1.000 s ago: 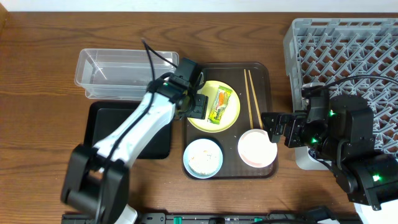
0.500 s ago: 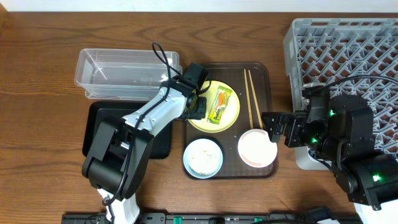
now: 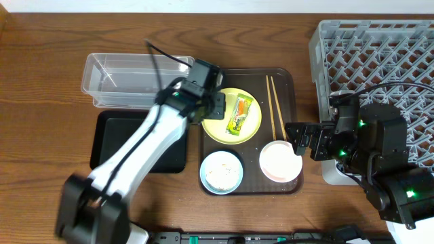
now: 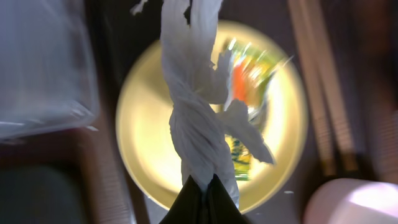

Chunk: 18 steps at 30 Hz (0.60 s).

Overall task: Sort waste into correct bins and load items into the dishwasher rack
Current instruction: 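Carry the tissue left and drop it into the clear plastic bin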

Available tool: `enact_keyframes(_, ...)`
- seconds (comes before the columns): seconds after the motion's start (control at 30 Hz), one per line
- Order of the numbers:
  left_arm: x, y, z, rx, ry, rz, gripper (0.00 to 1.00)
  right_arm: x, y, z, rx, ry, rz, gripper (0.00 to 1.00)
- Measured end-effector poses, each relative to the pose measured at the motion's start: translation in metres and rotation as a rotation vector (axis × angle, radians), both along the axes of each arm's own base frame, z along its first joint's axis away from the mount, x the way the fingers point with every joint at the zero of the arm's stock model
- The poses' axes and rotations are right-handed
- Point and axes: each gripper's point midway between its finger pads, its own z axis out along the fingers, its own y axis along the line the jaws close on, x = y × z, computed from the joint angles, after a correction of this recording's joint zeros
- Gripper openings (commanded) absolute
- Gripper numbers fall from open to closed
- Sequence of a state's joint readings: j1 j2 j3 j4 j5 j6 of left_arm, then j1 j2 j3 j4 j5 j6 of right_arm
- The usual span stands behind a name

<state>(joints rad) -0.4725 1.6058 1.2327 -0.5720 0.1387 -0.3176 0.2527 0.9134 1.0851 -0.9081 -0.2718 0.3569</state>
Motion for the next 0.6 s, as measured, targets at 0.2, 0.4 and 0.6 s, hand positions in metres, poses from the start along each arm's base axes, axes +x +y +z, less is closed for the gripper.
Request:
enact_keyframes(0.2, 0.025, 0.049, 0.063, 0.036, -0.216, 0.158, 0.07, 0.000, 0.000, 0.000, 0.000, 0.000, 0.000, 0.99)
enact_keyframes(0.4, 0.051, 0.103, 0.038, 0.125, -0.186, 0.293, 0.65, 0.000, 0.000, 0.000, 0.000, 0.000, 0.000, 0.99)
enact_keyframes(0.6, 0.051, 0.088, 0.026, 0.099, -0.151, 0.234, 0.68, -0.002, 0.000, -0.002, -0.003, 0.011, 0.000, 0.99)
